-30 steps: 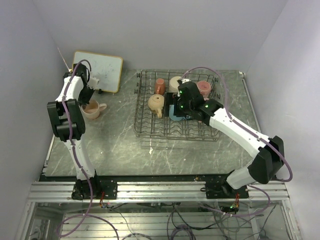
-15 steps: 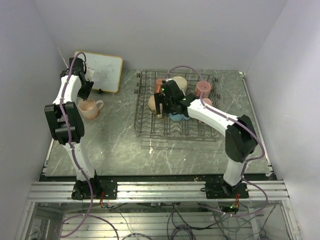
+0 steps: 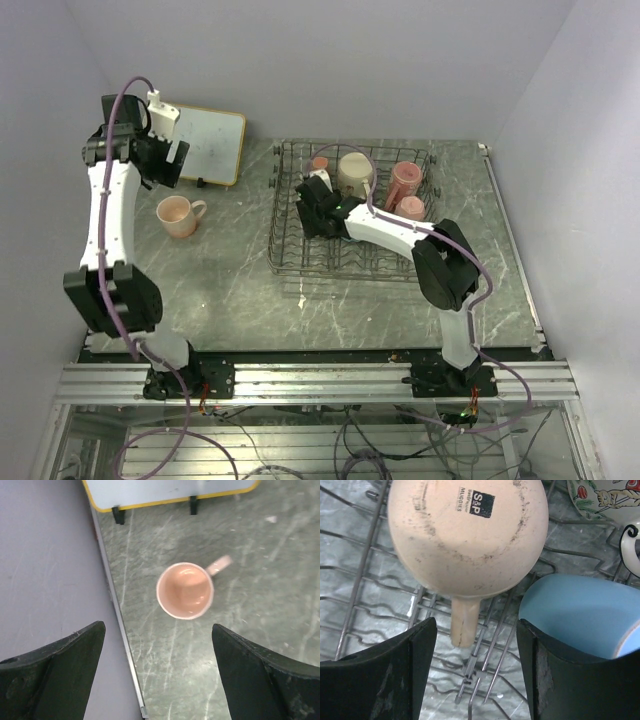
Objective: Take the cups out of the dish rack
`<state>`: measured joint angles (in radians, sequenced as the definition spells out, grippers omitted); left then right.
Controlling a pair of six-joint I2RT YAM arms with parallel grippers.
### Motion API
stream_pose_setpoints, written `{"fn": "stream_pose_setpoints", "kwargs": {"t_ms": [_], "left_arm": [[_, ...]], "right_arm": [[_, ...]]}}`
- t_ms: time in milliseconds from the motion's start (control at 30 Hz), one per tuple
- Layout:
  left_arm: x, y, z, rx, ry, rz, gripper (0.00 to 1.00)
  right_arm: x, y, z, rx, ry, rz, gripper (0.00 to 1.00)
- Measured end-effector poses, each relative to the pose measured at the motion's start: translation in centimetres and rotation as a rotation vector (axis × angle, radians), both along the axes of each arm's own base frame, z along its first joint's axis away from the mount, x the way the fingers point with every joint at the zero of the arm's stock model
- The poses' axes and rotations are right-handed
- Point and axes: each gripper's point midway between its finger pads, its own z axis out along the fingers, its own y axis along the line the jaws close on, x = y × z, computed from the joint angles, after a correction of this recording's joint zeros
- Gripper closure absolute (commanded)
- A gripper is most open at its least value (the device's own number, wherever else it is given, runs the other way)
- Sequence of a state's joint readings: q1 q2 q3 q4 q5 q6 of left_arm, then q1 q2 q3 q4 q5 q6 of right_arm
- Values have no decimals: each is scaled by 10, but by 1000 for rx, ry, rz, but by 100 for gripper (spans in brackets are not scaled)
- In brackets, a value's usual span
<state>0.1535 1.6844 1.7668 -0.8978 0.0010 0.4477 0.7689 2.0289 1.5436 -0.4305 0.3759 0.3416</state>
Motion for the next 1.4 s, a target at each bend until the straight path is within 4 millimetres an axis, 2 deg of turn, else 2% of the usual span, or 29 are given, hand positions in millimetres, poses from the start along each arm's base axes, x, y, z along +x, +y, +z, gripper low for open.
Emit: {"fn": "stream_pose_setpoints", "kwargs": {"t_ms": [100,200,267,367,467,533,633,733,867,1100,1200,1300,1400], "left_arm": [[-26,-21,26,-59,-54,-65,1],[-46,-36,32,-105,-71,-113,1],[-59,-44,25,-136,-51,-136,1],[-74,-53,-3,-177,18,-158,1],[-85,-58,-30,-207,89,-170,1],[-90,-63,-40,-229,114,-181,1],[-95,-71,-44,-267,120,-207,1],[-96,-79,-39,-294,94,-237,1],[-100,-91,-31,-316,44,-293,1],[-110,-120,-18,-320,-28,-436,1],[-117,-137,-16,-296,-66,-529,1],[-130,-154,-14,-247,-121,-643,1],[-150,-168,0,-173,-215,-783,1]], "right_arm": [[3,-2,-10,-27,-2,-4,47],[6,-2,-20,-45,2,-5,58],[8,1,-26,-50,4,-2,66],[10,6,-29,-53,2,5,79],[10,13,-24,-45,-11,17,92],[9,16,-23,-46,-19,17,100],[9,15,-22,-50,-21,16,100],[6,15,-17,-44,-18,23,100],[-1,17,4,-4,-11,38,100],[-11,31,73,209,-36,57,100],[-20,39,97,332,-9,68,100],[-39,50,113,504,65,99,100],[-68,59,123,685,169,138,100]]}}
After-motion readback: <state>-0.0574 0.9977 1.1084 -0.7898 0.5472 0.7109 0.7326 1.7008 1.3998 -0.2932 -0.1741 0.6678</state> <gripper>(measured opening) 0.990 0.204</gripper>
